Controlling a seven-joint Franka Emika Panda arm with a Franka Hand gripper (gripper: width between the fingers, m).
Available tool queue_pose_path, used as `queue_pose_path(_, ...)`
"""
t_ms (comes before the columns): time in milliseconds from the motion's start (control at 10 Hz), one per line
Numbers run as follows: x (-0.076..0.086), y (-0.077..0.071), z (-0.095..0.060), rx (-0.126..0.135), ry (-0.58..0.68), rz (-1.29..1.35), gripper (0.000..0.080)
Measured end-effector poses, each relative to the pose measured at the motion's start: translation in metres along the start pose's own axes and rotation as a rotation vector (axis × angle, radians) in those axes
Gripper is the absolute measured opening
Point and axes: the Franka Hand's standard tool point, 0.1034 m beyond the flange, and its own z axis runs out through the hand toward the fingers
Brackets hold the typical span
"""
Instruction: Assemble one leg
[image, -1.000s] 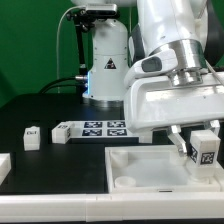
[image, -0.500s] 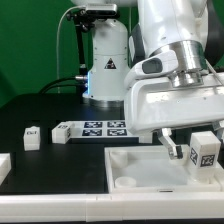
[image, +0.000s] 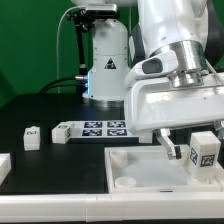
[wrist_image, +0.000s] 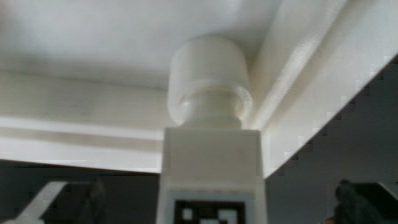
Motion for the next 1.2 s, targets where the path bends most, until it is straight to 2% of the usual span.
queue_pose_path(100,0.010,-0.003,-0.008,-0.002,0.015,0.002,0.0649)
queue_pose_path(300,0.018,-0.006,-0.015,0.000,0.013,0.003,0.0649)
queue_pose_path(600,0.014,-0.008,-0.013,0.007,-0.016,0.004,0.0649)
queue_pose_path(700,0.009,-0.015,-0.012,0.040,-0.157,0.003,0.0649)
queue_pose_path(900,0.013,-0.006,-0.012,0.076,-0.371,0.020,0.0649)
queue_pose_path(1200,0.011,-0.017,-0.018,0.127,-0.622,0.050,0.0649)
